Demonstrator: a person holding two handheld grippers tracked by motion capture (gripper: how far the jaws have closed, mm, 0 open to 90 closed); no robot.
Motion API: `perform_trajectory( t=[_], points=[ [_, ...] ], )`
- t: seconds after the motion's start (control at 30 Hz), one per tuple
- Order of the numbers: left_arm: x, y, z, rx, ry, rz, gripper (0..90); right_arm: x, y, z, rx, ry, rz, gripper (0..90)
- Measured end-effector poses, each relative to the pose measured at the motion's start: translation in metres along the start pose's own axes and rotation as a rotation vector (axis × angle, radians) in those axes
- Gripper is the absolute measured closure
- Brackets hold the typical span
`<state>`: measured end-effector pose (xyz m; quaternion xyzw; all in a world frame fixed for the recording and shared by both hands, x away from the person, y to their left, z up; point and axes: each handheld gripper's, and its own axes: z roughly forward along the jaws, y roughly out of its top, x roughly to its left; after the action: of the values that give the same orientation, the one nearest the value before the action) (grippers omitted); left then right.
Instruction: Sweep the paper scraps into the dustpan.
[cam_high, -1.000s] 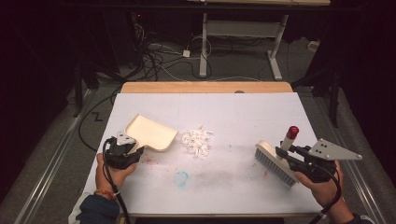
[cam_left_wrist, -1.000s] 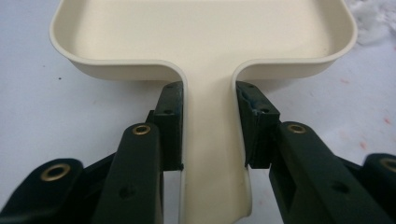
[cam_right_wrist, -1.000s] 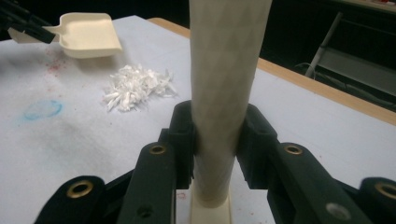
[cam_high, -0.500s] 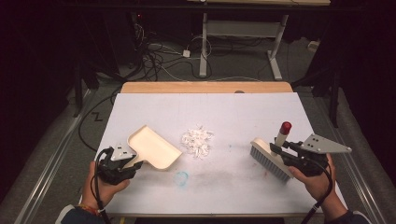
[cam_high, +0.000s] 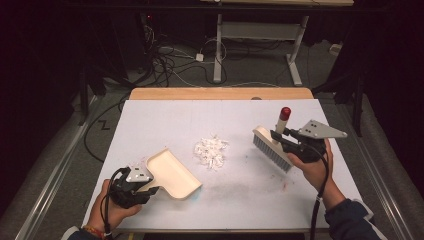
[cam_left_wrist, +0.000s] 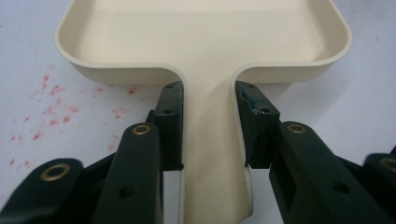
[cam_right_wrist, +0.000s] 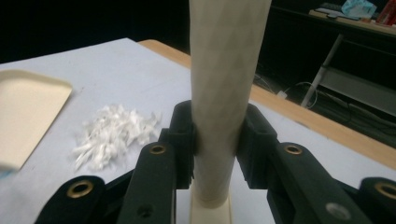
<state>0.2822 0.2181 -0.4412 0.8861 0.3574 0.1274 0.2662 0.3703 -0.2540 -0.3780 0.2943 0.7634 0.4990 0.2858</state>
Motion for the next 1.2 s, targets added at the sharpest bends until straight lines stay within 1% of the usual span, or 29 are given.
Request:
perform_trajectory(
  t=[0.07, 0.13, 0.2, 0.3, 0.4, 0.43, 0.5, 0.57, 0.67, 0.73, 0.77, 0.87, 0.9, 0.97, 1.03, 1.07, 1.17, 1.2],
  points=[
    [-0.001, 0.001, 0.003, 0.004, -0.013, 0.002, 63.6, -0.002, 0.007, 0.014, -0.003, 0.000, -0.001, 70.7],
    [-0.001, 0.002, 0.005, 0.008, -0.017, 0.008, 63.5, -0.004, 0.014, 0.027, 0.001, -0.017, -0.003, 70.7],
    [0.000, 0.001, 0.006, 0.006, -0.024, 0.003, 63.5, -0.006, 0.021, 0.041, 0.001, -0.035, -0.012, 70.7],
    [0.000, 0.002, 0.009, 0.008, -0.033, 0.000, 63.5, -0.007, 0.028, 0.064, -0.001, -0.054, -0.009, 70.7],
    [0.000, 0.002, 0.011, 0.012, -0.036, 0.003, 63.5, -0.007, 0.034, 0.083, -0.007, -0.055, -0.020, 70.7],
    [0.000, 0.001, 0.011, 0.015, -0.035, 0.006, 63.5, -0.007, 0.037, 0.088, -0.014, -0.058, -0.013, 70.7],
    [0.001, 0.001, 0.013, 0.010, -0.042, 0.001, 63.5, -0.008, 0.040, 0.100, -0.027, -0.048, 0.000, 70.7],
    [0.001, 0.001, 0.016, 0.018, -0.044, 0.007, 63.5, -0.005, 0.043, 0.111, -0.020, -0.044, 0.002, 70.7],
    [0.001, 0.002, 0.018, 0.016, -0.049, 0.007, 63.5, 0.003, 0.047, 0.129, 0.002, -0.053, -0.040, 70.7],
    [0.001, 0.002, 0.019, 0.012, -0.048, 0.004, 63.4, 0.010, 0.046, 0.141, 0.007, -0.055, -0.053, 70.7],
    [0.001, 0.003, 0.020, 0.018, -0.048, 0.006, 63.4, 0.014, 0.043, 0.147, 0.005, -0.051, -0.047, 70.7],
    [0.000, 0.003, 0.023, 0.016, -0.052, 0.001, 63.4, 0.029, 0.038, 0.161, 0.018, -0.027, -0.072, 70.7],
    [0.000, 0.003, 0.023, 0.016, -0.052, 0.001, 63.4, 0.033, 0.038, 0.164, 0.006, -0.013, -0.072, 70.7],
    [0.000, 0.003, 0.024, 0.015, -0.048, 0.005, 63.4, 0.042, 0.037, 0.168, 0.005, 0.020, -0.068, 70.6],
    [-0.001, 0.004, 0.025, 0.013, -0.049, 0.001, 63.4, 0.050, 0.036, 0.169, 0.011, 0.044, -0.071, 70.4],
    [-0.001, 0.005, 0.025, 0.015, -0.050, 0.001, 63.4, 0.053, 0.035, 0.168, 0.009, 0.065, -0.080, 70.4],
    [-0.002, 0.007, 0.027, 0.015, -0.050, -0.001, 63.4, 0.062, 0.036, 0.164, -0.012, 0.118, -0.064, 70.6],
    [-0.002, 0.008, 0.027, 0.015, -0.051, -0.004, 63.3, 0.064, 0.036, 0.163, -0.019, 0.139, -0.066, 70.6]
  ],
)
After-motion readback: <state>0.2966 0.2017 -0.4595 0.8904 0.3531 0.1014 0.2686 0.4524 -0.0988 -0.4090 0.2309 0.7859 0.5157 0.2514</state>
